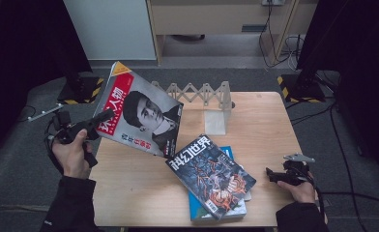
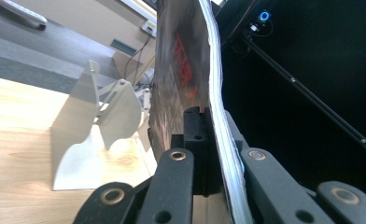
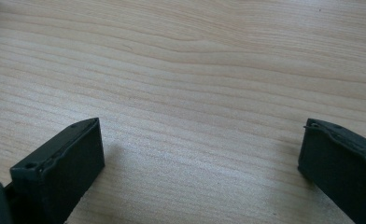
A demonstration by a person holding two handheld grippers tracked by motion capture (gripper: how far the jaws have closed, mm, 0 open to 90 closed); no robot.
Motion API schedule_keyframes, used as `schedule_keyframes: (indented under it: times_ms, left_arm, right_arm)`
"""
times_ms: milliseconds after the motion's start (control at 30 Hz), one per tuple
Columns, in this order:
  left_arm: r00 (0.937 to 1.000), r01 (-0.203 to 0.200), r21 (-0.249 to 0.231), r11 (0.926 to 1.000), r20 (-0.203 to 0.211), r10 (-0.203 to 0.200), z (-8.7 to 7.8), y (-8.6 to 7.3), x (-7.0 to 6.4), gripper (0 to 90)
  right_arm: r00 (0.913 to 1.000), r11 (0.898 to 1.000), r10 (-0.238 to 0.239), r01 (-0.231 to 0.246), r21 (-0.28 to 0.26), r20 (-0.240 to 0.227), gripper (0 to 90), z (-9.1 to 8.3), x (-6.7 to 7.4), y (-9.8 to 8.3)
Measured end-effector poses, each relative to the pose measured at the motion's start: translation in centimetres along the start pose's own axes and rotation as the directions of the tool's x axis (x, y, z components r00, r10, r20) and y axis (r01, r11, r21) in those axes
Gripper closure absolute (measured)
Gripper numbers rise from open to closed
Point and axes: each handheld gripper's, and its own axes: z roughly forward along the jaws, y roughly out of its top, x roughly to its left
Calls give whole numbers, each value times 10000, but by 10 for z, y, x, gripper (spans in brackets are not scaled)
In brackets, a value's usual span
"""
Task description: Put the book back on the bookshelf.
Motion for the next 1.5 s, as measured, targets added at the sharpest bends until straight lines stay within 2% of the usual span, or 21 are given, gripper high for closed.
schedule_keyframes:
  times_ms: [233, 567, 900, 1067, 1200, 1267, 1333, 1400, 1500]
  left_arm:
    - [9990, -63, -103, 9999, -438, 58, -4, 3, 6, 862]
    - [9941, -399, -181, 9990, -1012, 379, 6, 11, 4, 863]
    - [9799, -938, 13, 9956, -1767, 925, 29, 23, -6, 863]
    - [9708, -1121, 66, 9937, -2129, 1109, 39, 31, -9, 863]
    - [9588, -1310, 188, 9912, -2518, 1315, 48, 36, -10, 863]
    - [9499, -1449, 270, 9891, -2760, 1466, 54, 39, -9, 863]
    - [9439, -1514, 299, 9880, -2923, 1535, 60, 41, -8, 863]
    - [9383, -1598, 355, 9865, -3051, 1630, 66, 41, -7, 863]
    - [9330, -1625, 493, 9855, -3173, 1697, 75, 41, -5, 863]
  right_arm:
    - [10000, 10000, -1, 1, -1, -1, 4, 0, 0, 0]
    - [10000, 10000, -1, 1, -1, 1, 4, 0, 0, 0]
    - [10000, 10000, -9, 9, -29, 20, 4, 0, 0, 0]
    - [10000, 10000, -2, 2, -6, 3, 4, 0, 0, 0]
    - [10000, 10000, -22, 22, -30, 17, 3, 0, 0, 0]
    - [10000, 10000, -10, 10, -12, 18, 4, 0, 0, 0]
    - [10000, 10000, -5, 5, -6, 18, 4, 0, 0, 0]
    - [10000, 10000, -24, 24, -32, 20, 4, 0, 0, 0]
    - [10000, 10000, -21, 22, -32, 33, 3, 0, 0, 0]
